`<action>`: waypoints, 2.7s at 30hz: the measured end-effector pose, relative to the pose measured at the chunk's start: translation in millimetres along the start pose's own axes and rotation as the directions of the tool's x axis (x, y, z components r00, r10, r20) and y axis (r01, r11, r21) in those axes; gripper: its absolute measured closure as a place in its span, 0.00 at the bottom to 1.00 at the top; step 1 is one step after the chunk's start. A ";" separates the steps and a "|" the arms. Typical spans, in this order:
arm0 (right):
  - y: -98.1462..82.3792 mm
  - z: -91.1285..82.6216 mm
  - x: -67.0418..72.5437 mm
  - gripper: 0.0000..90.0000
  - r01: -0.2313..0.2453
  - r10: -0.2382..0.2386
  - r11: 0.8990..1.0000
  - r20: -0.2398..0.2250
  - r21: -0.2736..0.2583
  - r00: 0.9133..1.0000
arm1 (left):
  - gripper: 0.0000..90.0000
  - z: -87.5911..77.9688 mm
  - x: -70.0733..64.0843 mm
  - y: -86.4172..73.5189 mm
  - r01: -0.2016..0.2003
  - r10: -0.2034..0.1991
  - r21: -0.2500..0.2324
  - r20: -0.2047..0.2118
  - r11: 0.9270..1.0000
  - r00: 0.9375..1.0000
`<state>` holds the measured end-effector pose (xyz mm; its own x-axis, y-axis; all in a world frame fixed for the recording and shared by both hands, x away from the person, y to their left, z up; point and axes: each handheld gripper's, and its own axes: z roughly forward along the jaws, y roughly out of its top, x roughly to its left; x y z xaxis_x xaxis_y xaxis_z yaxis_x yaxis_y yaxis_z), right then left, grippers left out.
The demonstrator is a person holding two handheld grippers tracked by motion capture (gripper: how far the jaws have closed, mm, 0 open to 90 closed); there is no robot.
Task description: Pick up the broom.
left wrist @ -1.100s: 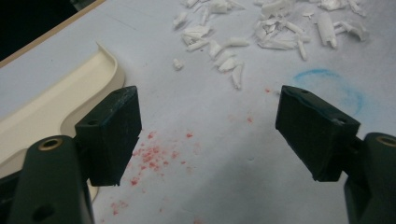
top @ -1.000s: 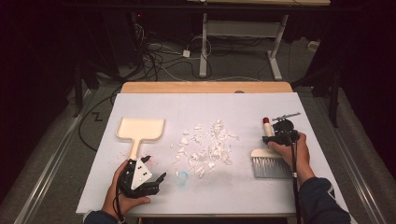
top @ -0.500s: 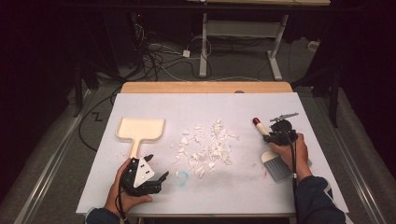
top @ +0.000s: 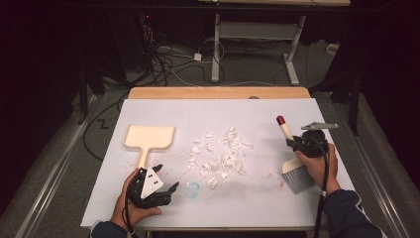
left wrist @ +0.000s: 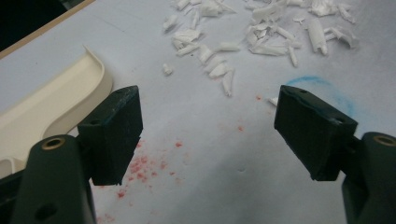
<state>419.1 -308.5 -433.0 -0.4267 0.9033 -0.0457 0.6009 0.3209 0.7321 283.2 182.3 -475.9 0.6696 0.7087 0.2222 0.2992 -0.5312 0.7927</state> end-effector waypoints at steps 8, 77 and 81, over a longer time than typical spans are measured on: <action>-7.4 -52.7 6.9 0.79 0.022 -0.027 0.979 -0.022 -0.203 0.999 | 0.25 -2.5 -0.4 7.2 0.018 -0.018 -0.024 -0.005 1.000 1.000; -25.3 -62.6 137.7 0.73 0.484 -0.545 0.826 -0.623 -0.288 0.561 | 0.60 34.5 -64.9 120.7 -0.080 0.197 -0.214 0.611 0.974 0.767; -25.2 -64.3 136.7 0.76 0.482 -0.548 0.827 -0.608 -0.290 0.574 | 0.48 31.3 -59.7 118.8 -0.088 0.198 -0.218 0.556 0.972 0.807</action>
<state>302.2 -211.5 -414.0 -0.9854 0.1697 -0.0142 0.0951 0.6177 0.7806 300.0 62.4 -412.8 0.9778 0.2087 0.0200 0.0840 -0.4776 0.8745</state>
